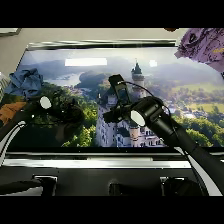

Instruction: Fold the clothes and pants, and hang the long-sleeved shirts on hangers.

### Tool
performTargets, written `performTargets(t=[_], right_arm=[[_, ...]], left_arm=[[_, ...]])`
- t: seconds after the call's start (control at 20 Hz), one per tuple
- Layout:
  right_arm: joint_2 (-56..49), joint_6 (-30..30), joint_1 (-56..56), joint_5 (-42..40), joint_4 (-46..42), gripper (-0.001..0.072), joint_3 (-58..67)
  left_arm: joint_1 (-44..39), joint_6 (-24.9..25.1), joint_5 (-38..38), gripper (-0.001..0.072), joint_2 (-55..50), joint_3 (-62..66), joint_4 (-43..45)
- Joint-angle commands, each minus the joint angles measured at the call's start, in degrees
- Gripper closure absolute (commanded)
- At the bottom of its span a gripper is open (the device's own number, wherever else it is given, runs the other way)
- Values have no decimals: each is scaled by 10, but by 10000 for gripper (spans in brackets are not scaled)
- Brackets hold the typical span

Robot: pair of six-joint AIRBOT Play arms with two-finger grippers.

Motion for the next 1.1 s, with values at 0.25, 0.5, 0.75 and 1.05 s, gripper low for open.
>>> performTargets(t=[0.25, 0.5, 0.75, 1.05], right_arm=[[119, 14, 0, 305, -267, 674, -4], [264, 132, 0, 316, -339, 521, -101], [336, 314, 0, 303, -329, 516, -227], [300, 347, -96, 125, -115, 381, -266]], left_arm=[[-237, 13, 66, 689, 19, 73, -280], [-354, -82, 316, 686, -40, 79, -281], [-281, -60, 249, -2, -52, 85, -294], [-111, 21, 70, -2, 60, 86, -231]])
